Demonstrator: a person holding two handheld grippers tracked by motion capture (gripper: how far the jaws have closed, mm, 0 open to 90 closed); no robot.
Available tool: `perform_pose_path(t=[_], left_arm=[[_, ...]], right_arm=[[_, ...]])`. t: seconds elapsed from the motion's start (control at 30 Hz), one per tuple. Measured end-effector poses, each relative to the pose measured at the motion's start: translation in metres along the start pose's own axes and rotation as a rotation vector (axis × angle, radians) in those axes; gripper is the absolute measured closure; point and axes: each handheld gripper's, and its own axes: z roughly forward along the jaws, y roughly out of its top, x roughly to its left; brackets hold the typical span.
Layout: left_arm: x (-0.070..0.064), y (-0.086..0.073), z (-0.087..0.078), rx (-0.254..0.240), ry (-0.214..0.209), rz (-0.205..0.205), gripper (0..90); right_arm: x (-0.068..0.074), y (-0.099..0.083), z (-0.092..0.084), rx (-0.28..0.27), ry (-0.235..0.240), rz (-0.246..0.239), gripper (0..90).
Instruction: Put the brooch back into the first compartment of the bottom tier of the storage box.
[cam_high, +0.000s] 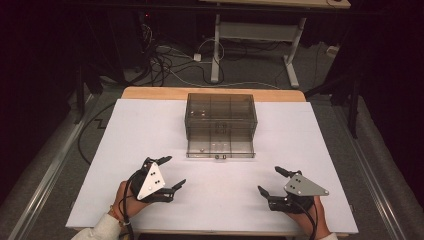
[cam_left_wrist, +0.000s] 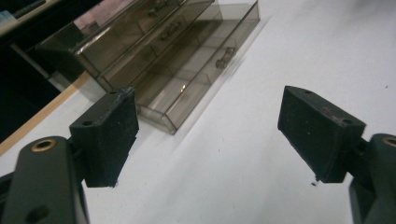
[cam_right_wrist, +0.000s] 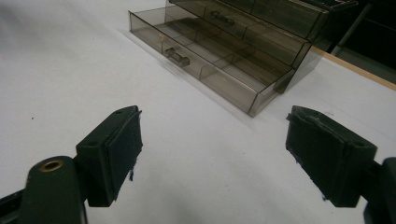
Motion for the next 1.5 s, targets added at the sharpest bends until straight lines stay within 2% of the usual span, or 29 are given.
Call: perform_pose_path(t=[0.17,0.43,0.67,0.73,0.87,0.93,1.27,1.5], left_arm=[[0.002,-0.014,-0.007,0.030,0.019,-0.020,19.8],[0.006,-0.037,-0.018,0.084,0.024,-0.073,19.8],[0.004,-0.053,-0.028,0.120,0.027,-0.116,19.8],[0.003,-0.055,-0.030,0.130,0.030,-0.110,19.7],[0.005,-0.056,-0.031,0.119,0.033,-0.129,19.7],[0.004,-0.056,-0.032,0.122,0.030,-0.121,19.7],[0.004,-0.054,-0.034,0.099,0.027,-0.126,19.7],[0.003,-0.054,-0.032,0.109,0.021,-0.112,19.7]], right_arm=[[0.000,0.001,0.000,-0.007,0.003,0.001,18.3],[-0.003,-0.002,-0.002,0.001,-0.007,0.005,18.1],[-0.004,-0.004,-0.006,-0.005,-0.013,0.013,18.1],[-0.004,-0.004,-0.007,-0.007,-0.013,0.014,18.1],[-0.004,-0.004,-0.007,-0.009,-0.014,0.011,18.1],[-0.005,-0.003,-0.006,-0.009,-0.014,0.011,18.1],[0.001,0.000,-0.004,-0.006,-0.006,0.000,18.1],[-0.001,-0.001,-0.006,-0.007,-0.014,0.003,18.1]])
